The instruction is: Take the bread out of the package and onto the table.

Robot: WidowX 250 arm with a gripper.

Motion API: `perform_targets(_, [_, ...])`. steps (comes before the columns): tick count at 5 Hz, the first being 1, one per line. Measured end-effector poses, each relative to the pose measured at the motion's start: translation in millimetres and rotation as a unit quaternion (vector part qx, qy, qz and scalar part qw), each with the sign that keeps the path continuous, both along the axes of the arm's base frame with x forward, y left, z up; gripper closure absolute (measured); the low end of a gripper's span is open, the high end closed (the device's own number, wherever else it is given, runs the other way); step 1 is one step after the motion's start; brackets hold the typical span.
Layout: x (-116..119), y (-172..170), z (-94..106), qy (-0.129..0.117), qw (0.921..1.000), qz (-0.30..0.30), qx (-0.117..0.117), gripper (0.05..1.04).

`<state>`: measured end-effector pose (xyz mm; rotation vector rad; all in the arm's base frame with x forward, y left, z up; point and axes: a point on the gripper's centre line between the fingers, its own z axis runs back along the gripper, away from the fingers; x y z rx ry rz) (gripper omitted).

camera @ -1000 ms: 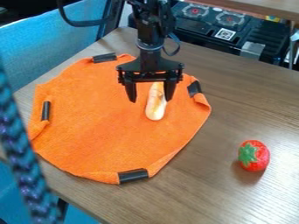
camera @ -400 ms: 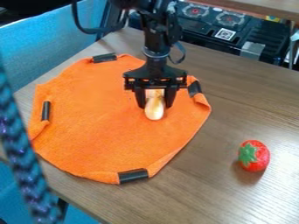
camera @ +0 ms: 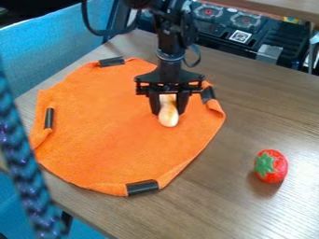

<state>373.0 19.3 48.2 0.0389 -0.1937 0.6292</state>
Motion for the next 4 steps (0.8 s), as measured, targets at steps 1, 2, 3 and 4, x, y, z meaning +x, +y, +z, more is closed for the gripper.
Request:
perform_targets(1, [5, -6, 5.3, -0.008, 1.0, -0.002, -0.005, 0.515])
perform_targets(2, [10, -25, 10.1, -0.015, 0.9995, -0.018, -0.023, 0.515])
perform_targets(3, [14, -50, 14.7, -0.024, 0.9983, -0.042, -0.033, 0.515])
perform_targets(4, [23, -87, 24.5, -0.054, 0.9944, -0.079, -0.046, 0.515])
